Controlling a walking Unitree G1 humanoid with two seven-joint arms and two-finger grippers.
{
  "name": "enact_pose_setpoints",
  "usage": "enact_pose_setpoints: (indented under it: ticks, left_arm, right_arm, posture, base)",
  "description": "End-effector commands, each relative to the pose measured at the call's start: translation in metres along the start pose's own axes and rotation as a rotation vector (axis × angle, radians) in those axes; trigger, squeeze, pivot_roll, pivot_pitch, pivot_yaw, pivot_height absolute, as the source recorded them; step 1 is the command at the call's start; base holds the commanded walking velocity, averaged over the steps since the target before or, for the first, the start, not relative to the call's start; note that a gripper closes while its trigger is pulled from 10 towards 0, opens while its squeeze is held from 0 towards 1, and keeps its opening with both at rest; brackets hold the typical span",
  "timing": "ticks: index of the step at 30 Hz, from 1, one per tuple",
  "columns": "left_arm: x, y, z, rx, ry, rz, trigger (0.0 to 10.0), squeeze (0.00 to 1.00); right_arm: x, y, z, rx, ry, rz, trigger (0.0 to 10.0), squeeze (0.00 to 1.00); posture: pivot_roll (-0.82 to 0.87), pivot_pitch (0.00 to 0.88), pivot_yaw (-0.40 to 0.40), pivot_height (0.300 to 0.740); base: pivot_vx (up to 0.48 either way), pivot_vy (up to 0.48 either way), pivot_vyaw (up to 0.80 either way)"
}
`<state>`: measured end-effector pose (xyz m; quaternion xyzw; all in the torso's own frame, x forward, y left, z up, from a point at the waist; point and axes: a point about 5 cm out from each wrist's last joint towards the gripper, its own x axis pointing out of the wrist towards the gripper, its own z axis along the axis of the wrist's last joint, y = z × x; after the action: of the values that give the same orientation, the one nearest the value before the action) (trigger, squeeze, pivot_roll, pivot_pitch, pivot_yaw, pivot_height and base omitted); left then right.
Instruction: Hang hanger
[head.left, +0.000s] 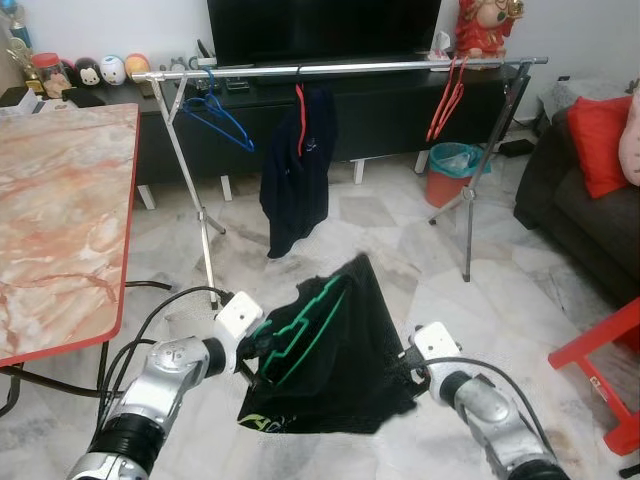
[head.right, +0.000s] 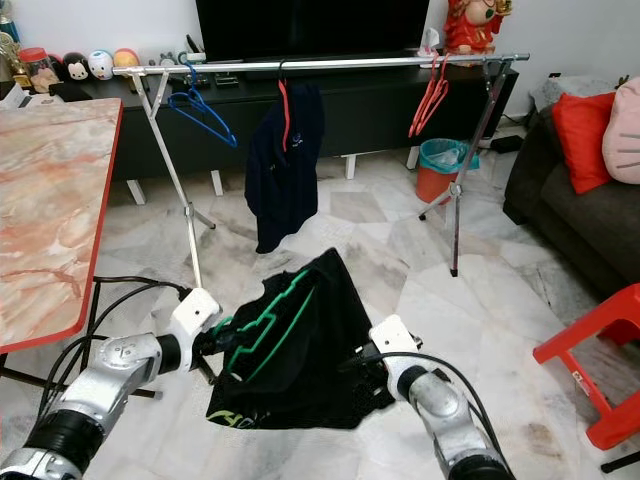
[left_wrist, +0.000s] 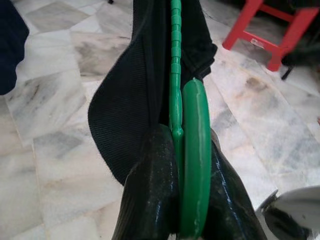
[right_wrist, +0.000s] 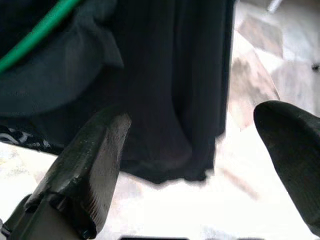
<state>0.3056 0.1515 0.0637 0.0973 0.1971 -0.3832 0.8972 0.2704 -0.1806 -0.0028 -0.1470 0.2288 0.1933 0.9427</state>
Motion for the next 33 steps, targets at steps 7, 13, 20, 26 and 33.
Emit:
enact_pose_setpoints:
  ticks: [7,13,20,26,33]
  left_arm:
    - [-0.002,-0.004,0.023,0.050,-0.100,-0.031,10.0,0.00]
    - [-0.002,-0.008,0.026,0.066,-0.110,-0.047,10.0,0.00]
    - [-0.001,-0.011,0.026,0.063,-0.118,-0.059,10.0,0.00]
    - [0.000,-0.018,0.031,0.058,-0.151,-0.098,10.0,0.00]
    - [0.000,-0.027,0.032,0.062,-0.162,-0.157,10.0,0.00]
  right_arm:
    - [-0.001,-0.005,-0.008,0.020,0.012,-0.201,10.0,0.00]
    - [0.001,0.001,-0.003,0.395,-0.142,-0.241,10.0,0.00]
    - [0.000,0.012,0.010,0.151,-0.245,-0.167,10.0,0.00]
    - [-0.002,0.016,0.003,-0.064,-0.204,-0.128,10.0,0.00]
    - [-0.003,0.007,0.009,-0.144,-0.248,-0.235,10.0,0.00]
  posture:
    - [0.00,0.000,-0.039,0.740]
    - [0.00,0.000,-0.040,0.740]
    - [-0.01,0.000,-0.040,0.740]
    - [0.00,0.000,-0.040,0.740]
    - [0.00,0.000,-0.037,0.740]
  base:
    - [0.000,0.000,0.00]
    - [0.000,0.000,0.00]
    - [0.000,0.000,0.00]
    - [0.000,0.000,0.00]
    - [0.000,0.000,0.00]
